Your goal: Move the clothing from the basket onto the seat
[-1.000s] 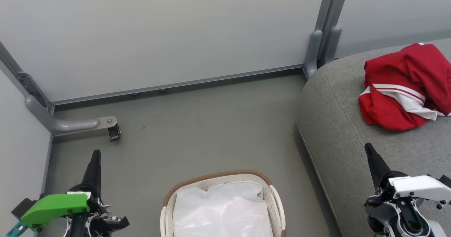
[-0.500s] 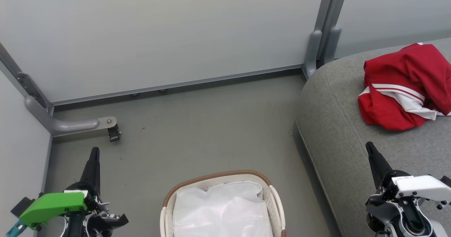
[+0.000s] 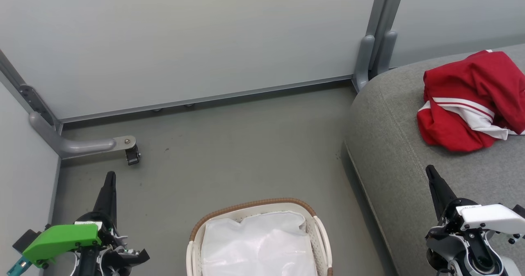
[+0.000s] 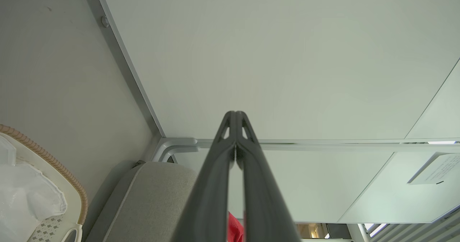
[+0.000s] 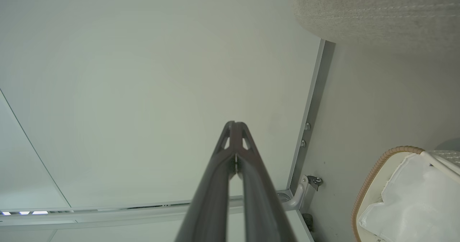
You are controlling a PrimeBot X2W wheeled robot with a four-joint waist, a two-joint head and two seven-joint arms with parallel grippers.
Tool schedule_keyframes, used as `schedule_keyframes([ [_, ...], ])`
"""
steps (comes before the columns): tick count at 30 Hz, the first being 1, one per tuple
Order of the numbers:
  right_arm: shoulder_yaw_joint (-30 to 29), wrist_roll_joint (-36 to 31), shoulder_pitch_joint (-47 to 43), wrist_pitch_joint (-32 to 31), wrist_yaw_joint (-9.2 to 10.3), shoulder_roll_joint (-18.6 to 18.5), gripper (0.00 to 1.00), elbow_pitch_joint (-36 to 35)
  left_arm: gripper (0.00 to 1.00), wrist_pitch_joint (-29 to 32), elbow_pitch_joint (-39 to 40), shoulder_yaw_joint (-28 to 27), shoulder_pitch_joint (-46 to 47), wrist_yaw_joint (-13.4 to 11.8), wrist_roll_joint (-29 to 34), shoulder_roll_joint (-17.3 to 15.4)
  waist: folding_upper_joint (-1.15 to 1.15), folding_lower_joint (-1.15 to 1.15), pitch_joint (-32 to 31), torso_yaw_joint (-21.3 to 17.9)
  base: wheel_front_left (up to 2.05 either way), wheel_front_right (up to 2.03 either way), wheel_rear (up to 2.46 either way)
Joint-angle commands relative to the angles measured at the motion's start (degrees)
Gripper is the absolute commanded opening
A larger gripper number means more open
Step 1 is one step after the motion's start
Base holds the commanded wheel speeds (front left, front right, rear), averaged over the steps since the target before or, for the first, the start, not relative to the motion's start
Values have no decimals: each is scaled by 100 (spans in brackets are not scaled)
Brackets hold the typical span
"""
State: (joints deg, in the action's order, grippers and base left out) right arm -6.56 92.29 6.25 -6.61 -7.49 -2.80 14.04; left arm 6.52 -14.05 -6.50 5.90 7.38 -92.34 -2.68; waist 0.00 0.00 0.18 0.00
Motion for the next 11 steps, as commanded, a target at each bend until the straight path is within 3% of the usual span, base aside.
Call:
schedule_keyframes([
  [1,-12,22,-12,-9,0,-15,0,-16,0,21,9,-14,65,21,-17,-37,0,0,0,0,0,0,0],
  [11,-11,22,-12,-8,1,-15,0,-16,0,21,10,-14,65,21,-17,-37,0,0,0,0,0,0,0],
])
